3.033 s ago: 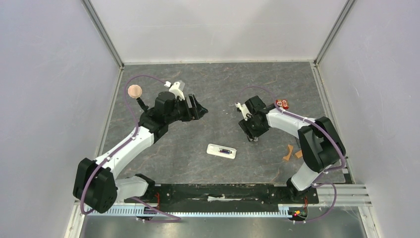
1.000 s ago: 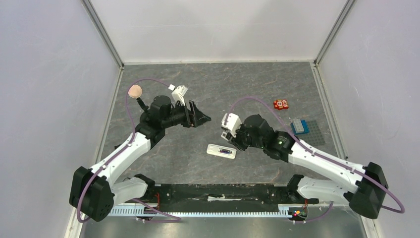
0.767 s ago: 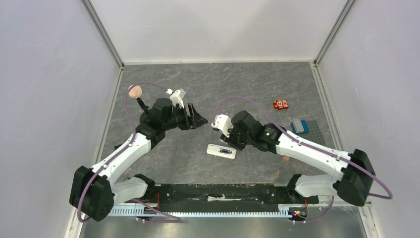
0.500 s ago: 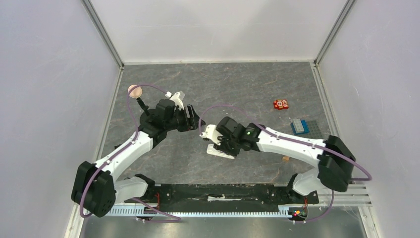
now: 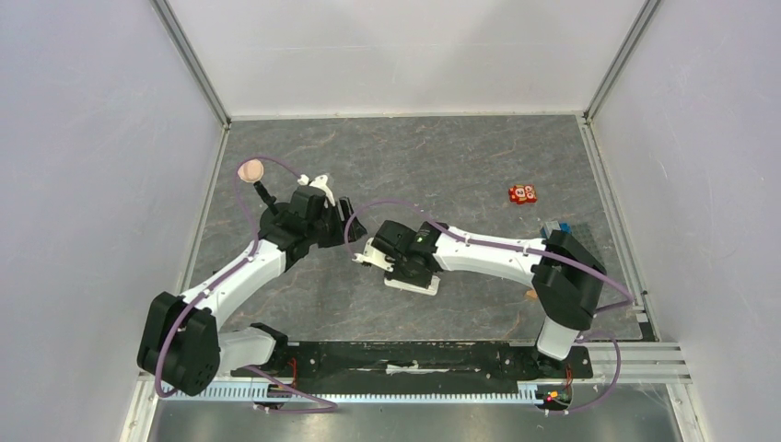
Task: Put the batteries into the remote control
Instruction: Load the battery cover into the remote control.
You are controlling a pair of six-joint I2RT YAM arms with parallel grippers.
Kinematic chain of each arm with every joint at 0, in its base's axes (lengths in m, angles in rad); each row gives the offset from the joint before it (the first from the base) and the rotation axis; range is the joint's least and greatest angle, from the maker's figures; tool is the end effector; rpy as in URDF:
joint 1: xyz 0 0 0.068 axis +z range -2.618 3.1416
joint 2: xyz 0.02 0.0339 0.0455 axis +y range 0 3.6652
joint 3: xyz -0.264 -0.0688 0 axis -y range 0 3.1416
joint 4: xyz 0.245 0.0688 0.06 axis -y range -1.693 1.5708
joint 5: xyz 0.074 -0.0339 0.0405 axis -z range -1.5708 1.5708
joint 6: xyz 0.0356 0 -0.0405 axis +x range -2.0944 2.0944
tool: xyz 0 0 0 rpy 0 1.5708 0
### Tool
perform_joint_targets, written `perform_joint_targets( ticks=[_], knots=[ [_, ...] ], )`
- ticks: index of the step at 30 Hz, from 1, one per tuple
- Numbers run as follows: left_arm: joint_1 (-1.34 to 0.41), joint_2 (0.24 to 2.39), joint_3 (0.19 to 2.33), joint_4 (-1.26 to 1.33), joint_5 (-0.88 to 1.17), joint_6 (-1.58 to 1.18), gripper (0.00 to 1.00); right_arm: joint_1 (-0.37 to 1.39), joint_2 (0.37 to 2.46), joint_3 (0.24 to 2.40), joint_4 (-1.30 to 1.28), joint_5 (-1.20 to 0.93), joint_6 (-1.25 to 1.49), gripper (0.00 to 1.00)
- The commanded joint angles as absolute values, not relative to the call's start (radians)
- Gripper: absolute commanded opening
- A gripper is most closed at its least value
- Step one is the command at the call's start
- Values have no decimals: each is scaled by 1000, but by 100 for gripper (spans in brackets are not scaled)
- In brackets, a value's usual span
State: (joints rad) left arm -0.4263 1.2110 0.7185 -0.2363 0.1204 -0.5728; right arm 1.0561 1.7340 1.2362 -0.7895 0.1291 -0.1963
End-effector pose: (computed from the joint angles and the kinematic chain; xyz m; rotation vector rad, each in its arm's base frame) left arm 0.2285 -0.1085 0.2248 -0.1102 2.3791 -0.6366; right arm 0.1701 0.2914 0.2048 -1.6378 2.3089 0.0020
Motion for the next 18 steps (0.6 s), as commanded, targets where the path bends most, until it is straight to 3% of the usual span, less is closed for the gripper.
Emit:
perform_joint_targets(
  ticks=[1, 18],
  knots=[
    [-411, 1211, 732, -224, 79, -529, 71, 1063, 1768, 1296, -862, 165, -225, 21],
    [-396, 1221, 728, -213, 95, -528, 71, 1063, 1822, 1328, -867, 155, -237, 22]
  ],
)
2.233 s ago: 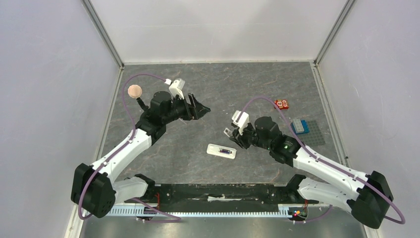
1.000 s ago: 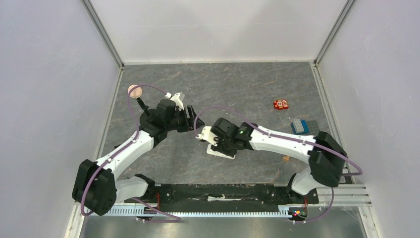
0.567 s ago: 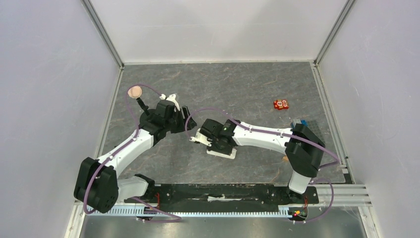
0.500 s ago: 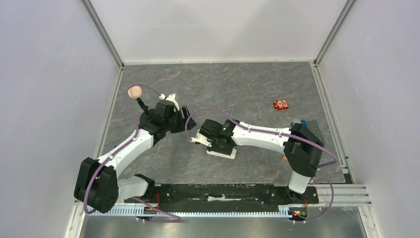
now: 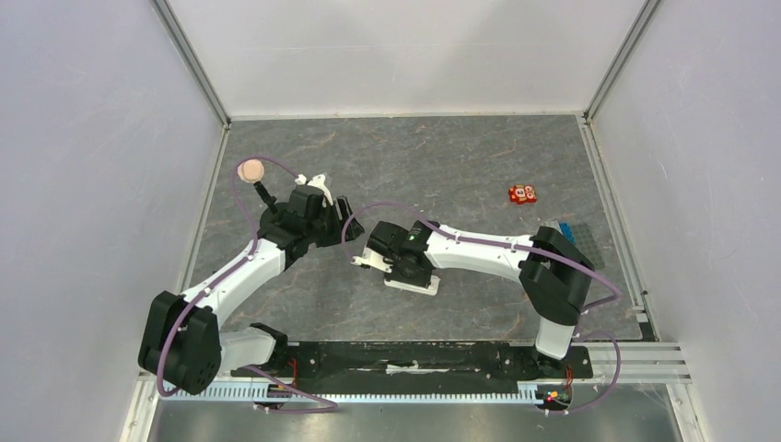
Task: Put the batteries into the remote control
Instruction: Load the battery cover into the remote control.
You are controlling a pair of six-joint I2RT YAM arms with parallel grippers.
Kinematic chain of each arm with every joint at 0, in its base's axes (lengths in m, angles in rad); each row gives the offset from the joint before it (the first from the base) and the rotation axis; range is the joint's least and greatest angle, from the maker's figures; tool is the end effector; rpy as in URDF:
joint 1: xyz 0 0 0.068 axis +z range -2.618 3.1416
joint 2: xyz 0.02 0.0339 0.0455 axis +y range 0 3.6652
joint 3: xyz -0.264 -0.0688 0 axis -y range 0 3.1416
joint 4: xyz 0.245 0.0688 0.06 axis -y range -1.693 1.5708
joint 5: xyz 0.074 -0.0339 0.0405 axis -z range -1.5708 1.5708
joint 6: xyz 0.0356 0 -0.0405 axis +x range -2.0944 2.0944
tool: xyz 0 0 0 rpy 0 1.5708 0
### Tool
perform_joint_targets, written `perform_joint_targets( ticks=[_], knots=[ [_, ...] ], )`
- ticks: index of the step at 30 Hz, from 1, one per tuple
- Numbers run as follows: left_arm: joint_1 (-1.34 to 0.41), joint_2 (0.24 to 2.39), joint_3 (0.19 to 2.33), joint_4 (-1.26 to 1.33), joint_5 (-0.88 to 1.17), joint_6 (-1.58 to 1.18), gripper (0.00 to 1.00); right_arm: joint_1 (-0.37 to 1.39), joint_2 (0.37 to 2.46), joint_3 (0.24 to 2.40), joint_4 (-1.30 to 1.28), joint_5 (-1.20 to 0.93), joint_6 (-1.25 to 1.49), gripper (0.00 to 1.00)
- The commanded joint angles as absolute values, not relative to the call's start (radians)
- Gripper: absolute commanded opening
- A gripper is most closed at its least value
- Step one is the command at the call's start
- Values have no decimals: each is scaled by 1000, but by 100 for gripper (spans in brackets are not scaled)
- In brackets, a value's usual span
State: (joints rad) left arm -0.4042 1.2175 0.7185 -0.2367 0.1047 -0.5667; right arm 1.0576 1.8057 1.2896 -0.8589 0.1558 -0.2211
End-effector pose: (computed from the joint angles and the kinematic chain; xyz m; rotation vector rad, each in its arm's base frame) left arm 0.2317 -0.1032 0.2232 -0.1381 2.3774 -0.6031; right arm 0.1744 0.2982 0.1944 -1.7116 2.3392 -0.0911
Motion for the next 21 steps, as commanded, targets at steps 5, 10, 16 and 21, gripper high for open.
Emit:
perform_joint_targets(
  ticks=[5, 10, 16, 21],
  knots=[
    [-395, 1222, 727, -214, 95, -529, 71, 1062, 1829, 1330, -867, 160, -235, 22],
    [-394, 1227, 726, -213, 100, -526, 71, 1063, 1837, 1329, -874, 153, -232, 22],
    [-392, 1229, 724, -213, 105, -526, 71, 1063, 1850, 1328, -877, 149, -224, 22],
    [-389, 1228, 722, -213, 106, -525, 71, 1063, 1859, 1331, -882, 147, -224, 23]
  ],
)
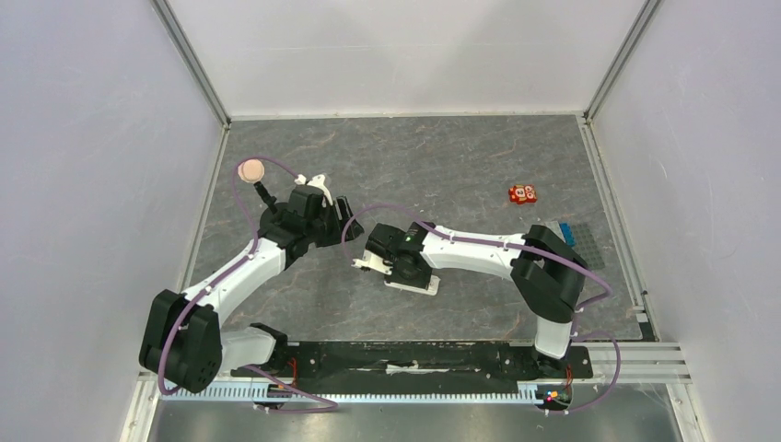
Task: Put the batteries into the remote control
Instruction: Load the battery cover into the remote control.
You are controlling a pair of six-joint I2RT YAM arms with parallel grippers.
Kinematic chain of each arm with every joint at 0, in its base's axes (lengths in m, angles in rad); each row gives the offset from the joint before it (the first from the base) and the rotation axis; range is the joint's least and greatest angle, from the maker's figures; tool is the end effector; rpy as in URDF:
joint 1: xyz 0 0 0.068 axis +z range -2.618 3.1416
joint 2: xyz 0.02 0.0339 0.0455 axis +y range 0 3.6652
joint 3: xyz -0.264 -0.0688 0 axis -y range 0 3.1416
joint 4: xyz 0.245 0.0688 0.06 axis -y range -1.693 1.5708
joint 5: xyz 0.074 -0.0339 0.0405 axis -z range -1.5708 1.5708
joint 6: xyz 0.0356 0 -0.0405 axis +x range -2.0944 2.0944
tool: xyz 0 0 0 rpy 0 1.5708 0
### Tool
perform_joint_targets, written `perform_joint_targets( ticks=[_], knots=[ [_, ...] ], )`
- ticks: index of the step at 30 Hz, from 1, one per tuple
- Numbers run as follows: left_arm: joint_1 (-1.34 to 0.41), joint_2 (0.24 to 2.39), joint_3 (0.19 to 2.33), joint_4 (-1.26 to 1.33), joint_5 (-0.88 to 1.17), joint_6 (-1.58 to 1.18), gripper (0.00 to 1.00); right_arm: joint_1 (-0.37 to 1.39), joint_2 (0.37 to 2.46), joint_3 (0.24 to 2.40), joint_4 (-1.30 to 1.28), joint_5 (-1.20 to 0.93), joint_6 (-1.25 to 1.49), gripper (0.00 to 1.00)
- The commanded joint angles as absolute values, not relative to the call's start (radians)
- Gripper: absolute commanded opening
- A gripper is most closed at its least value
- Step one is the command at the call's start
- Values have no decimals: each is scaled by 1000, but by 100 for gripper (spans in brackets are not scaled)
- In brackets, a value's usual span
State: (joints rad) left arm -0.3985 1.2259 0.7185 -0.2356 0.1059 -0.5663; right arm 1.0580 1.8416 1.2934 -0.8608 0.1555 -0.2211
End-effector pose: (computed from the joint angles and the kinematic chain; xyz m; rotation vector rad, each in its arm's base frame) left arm 0.2332 -0.1023 0.2213 -0.1447 2.3837 -0.5986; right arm 0.1758 0.3010 0.1837 -1.7332 2.3611 -0.1120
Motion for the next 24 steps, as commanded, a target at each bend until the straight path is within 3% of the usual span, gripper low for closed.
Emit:
perform_joint_targets(
  ticks=[1, 15, 24],
  knots=[
    [-388, 1228, 721, -213, 108, -525, 71, 1062, 1860, 1334, -883, 146, -224, 23],
    [-387, 1228, 718, -213, 115, -525, 71, 1063, 1894, 1371, -894, 129, -215, 26],
    [-386, 1227, 718, -212, 119, -526, 71, 1063, 1898, 1356, -917, 111, -206, 33]
  ],
)
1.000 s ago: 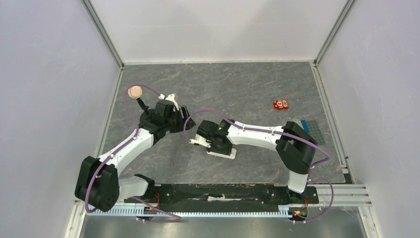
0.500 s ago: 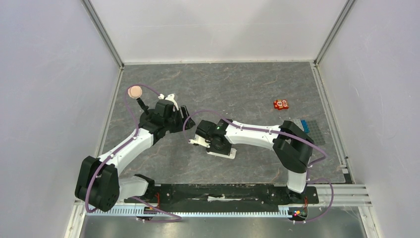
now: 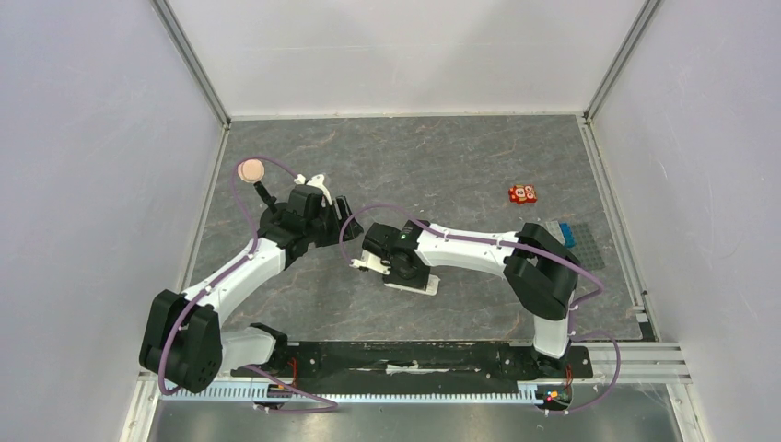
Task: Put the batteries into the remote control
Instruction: Load the battery cover into the remote control.
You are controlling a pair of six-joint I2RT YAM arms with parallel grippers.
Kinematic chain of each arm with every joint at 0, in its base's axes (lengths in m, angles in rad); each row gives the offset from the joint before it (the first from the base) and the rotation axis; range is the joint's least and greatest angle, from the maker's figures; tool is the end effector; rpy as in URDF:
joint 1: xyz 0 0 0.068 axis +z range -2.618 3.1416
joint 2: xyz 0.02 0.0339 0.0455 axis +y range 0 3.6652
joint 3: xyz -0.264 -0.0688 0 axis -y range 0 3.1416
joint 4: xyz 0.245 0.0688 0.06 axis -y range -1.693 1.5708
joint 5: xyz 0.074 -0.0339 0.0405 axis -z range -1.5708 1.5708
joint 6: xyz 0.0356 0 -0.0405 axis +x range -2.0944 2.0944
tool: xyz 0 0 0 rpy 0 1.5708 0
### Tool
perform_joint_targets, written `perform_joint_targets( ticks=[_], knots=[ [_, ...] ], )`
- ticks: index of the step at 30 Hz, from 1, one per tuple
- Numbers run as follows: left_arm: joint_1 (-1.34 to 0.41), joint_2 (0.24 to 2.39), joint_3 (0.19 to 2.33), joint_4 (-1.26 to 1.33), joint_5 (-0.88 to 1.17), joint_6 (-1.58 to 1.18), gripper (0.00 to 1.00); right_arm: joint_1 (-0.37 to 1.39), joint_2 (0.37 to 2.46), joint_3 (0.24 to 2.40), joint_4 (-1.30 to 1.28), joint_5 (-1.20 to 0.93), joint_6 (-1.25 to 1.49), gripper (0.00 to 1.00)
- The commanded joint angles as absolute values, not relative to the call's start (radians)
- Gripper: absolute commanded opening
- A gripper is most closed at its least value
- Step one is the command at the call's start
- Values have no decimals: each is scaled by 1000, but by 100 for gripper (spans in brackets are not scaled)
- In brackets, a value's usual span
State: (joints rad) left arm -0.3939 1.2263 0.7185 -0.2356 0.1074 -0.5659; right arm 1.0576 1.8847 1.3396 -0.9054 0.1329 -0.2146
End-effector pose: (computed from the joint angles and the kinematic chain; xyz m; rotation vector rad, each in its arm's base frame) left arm 0.2337 -0.1013 0.2212 -0.1489 2.3835 -0.5978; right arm 0.1785 0.3072 0.1804 -1.7582 2.4008 -0.1074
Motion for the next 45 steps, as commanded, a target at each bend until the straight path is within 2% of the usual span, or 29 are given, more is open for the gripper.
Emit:
perform_joint_targets(
  ticks=[1, 6, 13, 20, 24, 29, 35, 45],
  knots=[
    [-386, 1227, 717, -212, 118, -525, 71, 1063, 1896, 1355, -917, 115, -206, 34],
    [-385, 1230, 717, -210, 120, -526, 71, 1062, 1884, 1356, -913, 143, -200, 43],
    [-385, 1228, 717, -209, 123, -527, 71, 1059, 1853, 1371, -885, 153, -189, 51],
    [-385, 1238, 720, -192, 161, -536, 71, 1009, 1681, 1303, -772, 97, -96, 61],
    [-386, 1241, 712, -172, 218, -539, 71, 948, 1534, 1162, -658, 119, 80, 61],
    [-387, 1232, 675, -131, 306, -558, 71, 900, 1369, 959, -552, 242, 433, 62],
    [-391, 1230, 604, -105, 374, -595, 71, 896, 1305, 836, -478, 242, 802, 63],
    [-465, 1249, 544, -55, 414, -629, 71, 894, 1291, 783, -365, 267, 992, 60]
  ],
)
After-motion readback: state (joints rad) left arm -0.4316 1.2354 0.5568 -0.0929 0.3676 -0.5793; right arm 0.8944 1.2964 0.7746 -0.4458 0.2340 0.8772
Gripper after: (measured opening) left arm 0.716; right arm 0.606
